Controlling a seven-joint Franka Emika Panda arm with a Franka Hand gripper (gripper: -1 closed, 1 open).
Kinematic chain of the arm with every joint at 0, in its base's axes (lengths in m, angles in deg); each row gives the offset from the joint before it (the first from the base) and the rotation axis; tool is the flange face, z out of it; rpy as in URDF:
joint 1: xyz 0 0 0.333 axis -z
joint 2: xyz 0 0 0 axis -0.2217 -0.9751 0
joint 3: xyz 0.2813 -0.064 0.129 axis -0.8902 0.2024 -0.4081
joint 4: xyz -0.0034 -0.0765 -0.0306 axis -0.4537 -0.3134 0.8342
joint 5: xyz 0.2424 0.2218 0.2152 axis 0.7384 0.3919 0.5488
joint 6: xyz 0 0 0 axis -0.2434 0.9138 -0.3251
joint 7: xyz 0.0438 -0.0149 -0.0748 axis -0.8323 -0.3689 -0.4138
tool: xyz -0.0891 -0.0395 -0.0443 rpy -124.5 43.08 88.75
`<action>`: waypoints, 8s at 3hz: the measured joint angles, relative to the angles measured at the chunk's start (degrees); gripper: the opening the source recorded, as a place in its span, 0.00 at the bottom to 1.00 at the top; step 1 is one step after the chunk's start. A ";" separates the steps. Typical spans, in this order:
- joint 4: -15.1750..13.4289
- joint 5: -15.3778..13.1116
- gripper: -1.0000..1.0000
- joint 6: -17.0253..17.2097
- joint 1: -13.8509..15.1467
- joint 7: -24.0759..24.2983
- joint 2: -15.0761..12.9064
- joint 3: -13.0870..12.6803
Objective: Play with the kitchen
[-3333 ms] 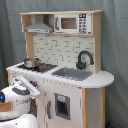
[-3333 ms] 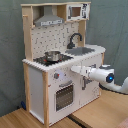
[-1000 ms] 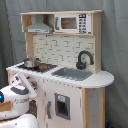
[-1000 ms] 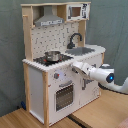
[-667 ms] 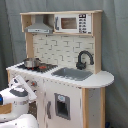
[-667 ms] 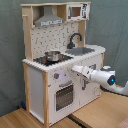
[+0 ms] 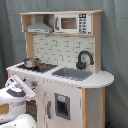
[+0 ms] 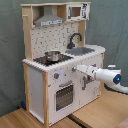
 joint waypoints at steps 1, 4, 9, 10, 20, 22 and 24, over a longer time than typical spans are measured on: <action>-1.55 0.00 1.00 1.22 -2.73 -5.15 0.01 1.82; -1.88 0.01 1.00 3.98 -5.72 -21.37 0.12 9.45; -5.02 0.42 1.00 2.41 -9.06 -47.89 -0.86 14.95; -6.41 0.41 1.00 1.35 -8.94 -53.59 -1.59 18.74; 10.02 0.36 1.00 7.78 -7.45 -86.32 -29.29 45.68; 15.18 0.36 1.00 4.88 -5.12 -88.76 -39.27 45.70; 23.57 0.24 1.00 4.45 -3.60 -91.13 -46.93 43.86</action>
